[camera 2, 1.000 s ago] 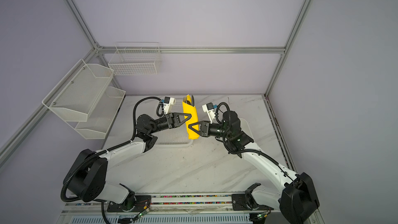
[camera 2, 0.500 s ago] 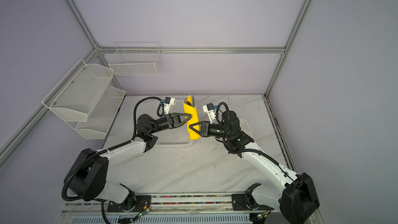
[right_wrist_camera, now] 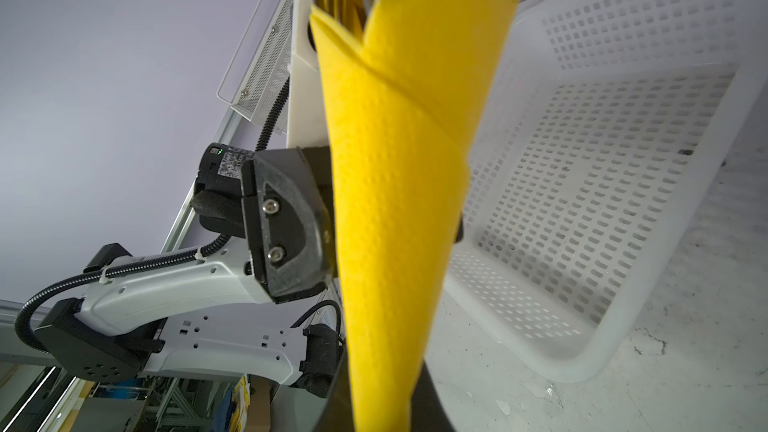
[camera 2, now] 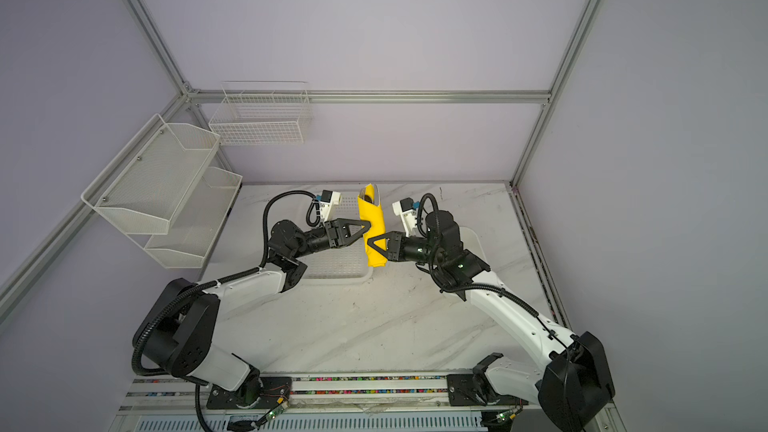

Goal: Place the utensils on the paper napkin and roll it up
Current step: 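Open the right gripper while the left gripper carries the bundle toward the basket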

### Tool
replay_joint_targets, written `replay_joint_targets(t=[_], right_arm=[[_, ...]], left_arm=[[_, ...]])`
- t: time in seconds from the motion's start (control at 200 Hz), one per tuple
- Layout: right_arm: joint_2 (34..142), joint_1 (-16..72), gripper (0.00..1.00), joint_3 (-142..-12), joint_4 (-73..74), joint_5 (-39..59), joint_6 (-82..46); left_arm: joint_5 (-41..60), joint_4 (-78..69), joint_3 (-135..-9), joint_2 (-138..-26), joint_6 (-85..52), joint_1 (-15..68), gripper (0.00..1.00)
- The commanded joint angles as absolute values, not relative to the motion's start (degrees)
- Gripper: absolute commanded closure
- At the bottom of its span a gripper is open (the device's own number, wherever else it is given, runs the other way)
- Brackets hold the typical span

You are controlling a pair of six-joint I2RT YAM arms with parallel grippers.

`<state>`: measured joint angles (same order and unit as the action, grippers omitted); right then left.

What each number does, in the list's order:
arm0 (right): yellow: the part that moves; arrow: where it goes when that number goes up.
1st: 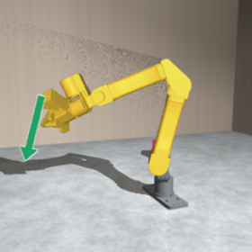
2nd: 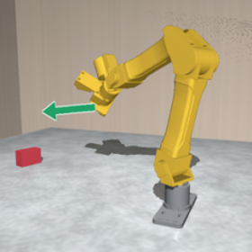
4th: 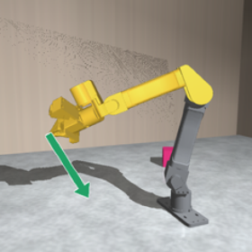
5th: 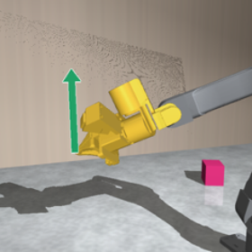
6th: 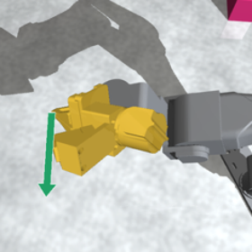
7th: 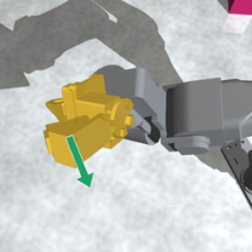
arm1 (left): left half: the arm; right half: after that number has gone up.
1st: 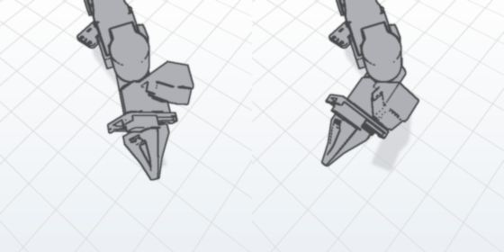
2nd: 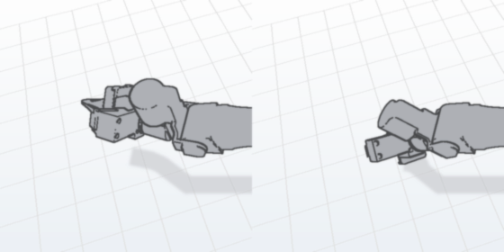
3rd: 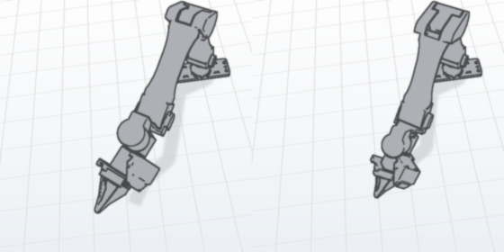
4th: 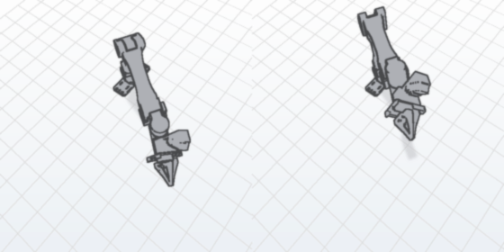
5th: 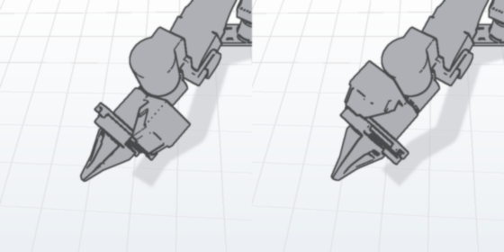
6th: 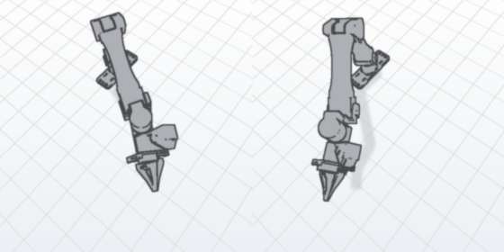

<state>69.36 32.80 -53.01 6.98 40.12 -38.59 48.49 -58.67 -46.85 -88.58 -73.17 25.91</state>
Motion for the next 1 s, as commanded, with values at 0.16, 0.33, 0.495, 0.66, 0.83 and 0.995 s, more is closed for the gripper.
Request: replay_joint_targets(t=[0.16,0.33,0.495,0.66,0.83,0.995], right_arm=[[70.4,33.1,0.92,-55.5,12.2,42.0,-39.6],[71.3,33.3,0.92,-55.0,14.8,44.8,-40.7],[71.6,33.5,0.90,-54.8,15.4,45.5,-40.9],[70.8,33.5,0.86,-55.5,10.5,42.1,-38.0],[70.0,33.5,0.77,-55.0,8.6,40.5,-36.8],[69.0,33.5,0.68,-54.8,8.0,38.5,-36.1]], left_arm=[[49.7,-59.1,-46.0,-87.9,-71.9,25.4,0.49],[51.1,-64.7,-47.4,-90.3,-75.7,25.3,0.49],[51.2,-66.3,-47.7,-90.8,-77.0,25.4,0.64],[50.1,-65.1,-46.5,-89.7,-75.5,25.2,0.82],[50.0,-64.0,-45.7,-89.5,-74.9,24.5,0.89],[50.5,-64.9,-45.6,-89.8,-75.6,23.5,0.91]])
